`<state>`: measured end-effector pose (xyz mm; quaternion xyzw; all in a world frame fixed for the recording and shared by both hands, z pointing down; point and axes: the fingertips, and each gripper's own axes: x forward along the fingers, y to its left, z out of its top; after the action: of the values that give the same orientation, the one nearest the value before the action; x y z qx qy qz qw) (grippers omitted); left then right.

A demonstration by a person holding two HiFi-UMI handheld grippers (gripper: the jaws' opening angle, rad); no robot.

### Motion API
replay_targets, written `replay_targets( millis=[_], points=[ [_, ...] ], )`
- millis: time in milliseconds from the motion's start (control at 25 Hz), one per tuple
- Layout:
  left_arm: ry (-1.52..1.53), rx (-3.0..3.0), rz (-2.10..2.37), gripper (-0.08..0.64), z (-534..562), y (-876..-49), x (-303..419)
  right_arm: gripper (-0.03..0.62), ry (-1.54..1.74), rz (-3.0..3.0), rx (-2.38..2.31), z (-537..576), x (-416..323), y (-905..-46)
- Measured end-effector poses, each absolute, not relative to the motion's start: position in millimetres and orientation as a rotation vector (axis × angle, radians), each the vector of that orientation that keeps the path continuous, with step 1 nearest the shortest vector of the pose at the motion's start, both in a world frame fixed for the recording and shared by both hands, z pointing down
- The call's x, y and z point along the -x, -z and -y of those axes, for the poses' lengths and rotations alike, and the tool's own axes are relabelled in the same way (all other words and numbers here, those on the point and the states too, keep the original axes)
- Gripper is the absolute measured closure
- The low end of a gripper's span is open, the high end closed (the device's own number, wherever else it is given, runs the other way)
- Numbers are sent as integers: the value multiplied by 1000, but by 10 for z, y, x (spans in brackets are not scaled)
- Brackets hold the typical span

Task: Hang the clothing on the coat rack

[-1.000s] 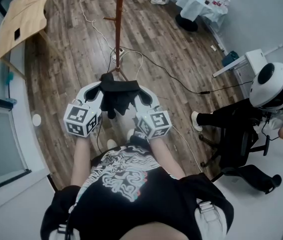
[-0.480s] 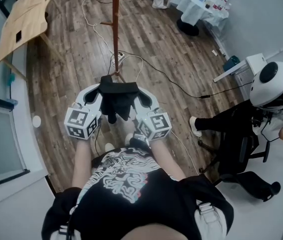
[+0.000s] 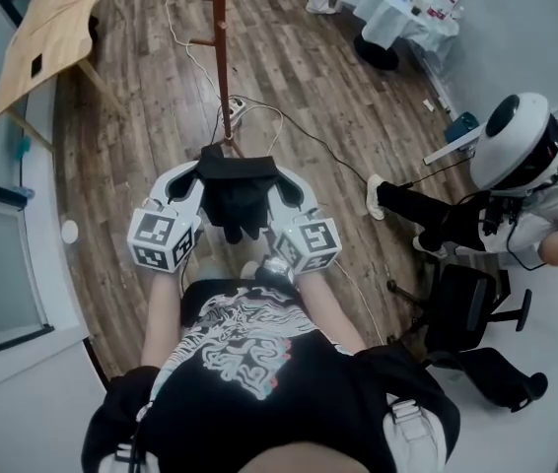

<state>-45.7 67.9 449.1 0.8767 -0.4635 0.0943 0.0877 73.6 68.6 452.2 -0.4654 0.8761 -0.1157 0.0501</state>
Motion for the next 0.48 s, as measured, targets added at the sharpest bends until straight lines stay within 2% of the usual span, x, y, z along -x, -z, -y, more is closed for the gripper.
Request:
replay_targets(
  millis=[480],
  points=[
    [-317, -2651, 1356, 554, -236, -4512, 199, 580, 363, -2634, 1432, -244, -972, -4524]
  ],
)
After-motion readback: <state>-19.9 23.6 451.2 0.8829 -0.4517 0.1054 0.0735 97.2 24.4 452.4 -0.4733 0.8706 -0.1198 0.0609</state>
